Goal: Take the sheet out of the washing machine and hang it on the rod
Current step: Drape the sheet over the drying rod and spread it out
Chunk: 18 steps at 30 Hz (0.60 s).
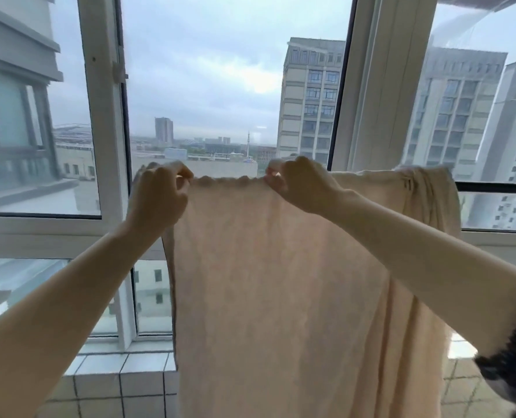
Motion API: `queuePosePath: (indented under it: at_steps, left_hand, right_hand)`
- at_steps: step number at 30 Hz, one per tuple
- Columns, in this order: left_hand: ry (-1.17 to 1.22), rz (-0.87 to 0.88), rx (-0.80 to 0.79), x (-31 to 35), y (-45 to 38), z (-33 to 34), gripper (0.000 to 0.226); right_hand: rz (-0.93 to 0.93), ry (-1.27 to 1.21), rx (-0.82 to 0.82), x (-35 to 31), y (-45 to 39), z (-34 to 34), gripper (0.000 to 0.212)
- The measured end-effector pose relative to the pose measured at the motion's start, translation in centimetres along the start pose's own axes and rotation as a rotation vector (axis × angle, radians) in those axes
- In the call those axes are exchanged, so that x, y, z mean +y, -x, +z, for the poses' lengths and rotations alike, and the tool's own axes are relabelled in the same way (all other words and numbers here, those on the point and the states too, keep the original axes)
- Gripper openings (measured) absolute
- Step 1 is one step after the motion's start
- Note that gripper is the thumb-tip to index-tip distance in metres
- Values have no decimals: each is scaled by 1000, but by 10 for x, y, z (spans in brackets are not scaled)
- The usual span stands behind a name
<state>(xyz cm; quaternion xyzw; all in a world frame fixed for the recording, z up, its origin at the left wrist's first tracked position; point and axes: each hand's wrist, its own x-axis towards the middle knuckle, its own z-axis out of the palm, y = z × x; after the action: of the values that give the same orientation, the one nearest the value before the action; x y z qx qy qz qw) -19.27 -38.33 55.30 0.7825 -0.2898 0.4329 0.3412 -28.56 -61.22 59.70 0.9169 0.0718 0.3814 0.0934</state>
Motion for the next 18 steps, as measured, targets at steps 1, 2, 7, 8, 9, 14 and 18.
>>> queuePosePath:
  at_steps: [1, 2, 7, 8, 9, 14, 18]
  left_hand:
    - [-8, 17, -4, 9, 3, 4, 16]
    - [-6, 39, -24, 18, 5, 9, 17]
    - [-52, 77, -77, 47, 6, 33, 25]
    - [-66, 76, -77, 50, 5, 35, 27]
    - [-80, 75, -70, 52, 5, 36, 30]
    - [-138, 79, 2, 53, 6, 41, 15]
    - [-130, -17, 28, 50, -3, 41, 11]
  right_hand:
    - [-23, -6, 6, 7, 6, 1, 27]
    - [-49, -6, 20, 12, 11, 3, 27]
    - [-86, -74, 85, 32, 24, -1, 27]
    - [-85, -73, 101, 36, 26, -2, 24]
    - [-82, -67, 116, 41, 27, -2, 22]
    - [-56, -79, 115, 51, 27, 3, 10]
    - [29, -137, 143, 56, 11, -2, 8]
